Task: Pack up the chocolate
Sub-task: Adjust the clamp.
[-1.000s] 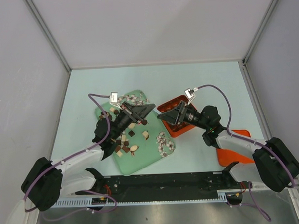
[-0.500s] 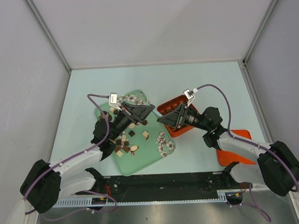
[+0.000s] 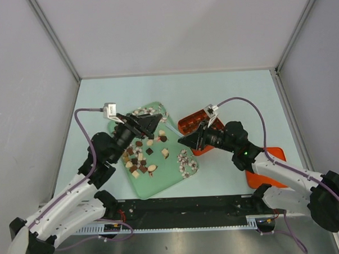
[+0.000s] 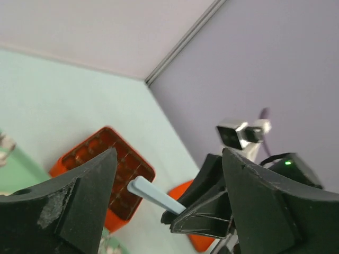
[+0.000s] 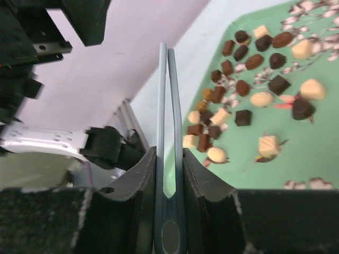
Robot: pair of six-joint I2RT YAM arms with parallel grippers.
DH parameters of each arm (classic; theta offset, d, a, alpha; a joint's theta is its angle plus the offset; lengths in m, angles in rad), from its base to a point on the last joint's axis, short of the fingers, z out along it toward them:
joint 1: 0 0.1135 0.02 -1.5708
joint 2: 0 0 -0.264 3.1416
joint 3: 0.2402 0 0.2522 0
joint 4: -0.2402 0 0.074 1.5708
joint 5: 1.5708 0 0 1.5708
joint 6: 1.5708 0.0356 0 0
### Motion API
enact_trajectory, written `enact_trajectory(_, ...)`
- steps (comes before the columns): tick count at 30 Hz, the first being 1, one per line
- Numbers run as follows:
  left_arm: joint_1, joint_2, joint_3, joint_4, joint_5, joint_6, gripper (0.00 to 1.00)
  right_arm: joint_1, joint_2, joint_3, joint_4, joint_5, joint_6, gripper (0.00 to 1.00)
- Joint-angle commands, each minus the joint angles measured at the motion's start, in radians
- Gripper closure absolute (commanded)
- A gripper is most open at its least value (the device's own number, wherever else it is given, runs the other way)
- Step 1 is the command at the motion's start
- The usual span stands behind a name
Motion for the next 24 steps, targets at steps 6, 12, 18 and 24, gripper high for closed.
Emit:
enact_trajectory(6,-0.053,0.107,-0.015,-0.192,-0.005,-0.112,0.14,0.215,-0.041,0.14,-0.264,0.462,-0.296,0.83)
enact_trajectory(12,-0.071,0.152,-0.042,-0.101,0.055,-0.193,0.25,0.306,-0.011,0.177,-0.303,0.585,-0.351,0.82)
enact_trajectory(18,-0.079,0.113,-0.157,0.005,0.046,-0.325,0.53,0.353,0.008,0.184,-0.316,0.651,-0.382,0.82)
enact_trajectory(24,-0.079,0.109,-0.214,0.075,0.044,-0.416,0.7,0.378,0.044,0.195,-0.312,0.653,-0.425,0.81)
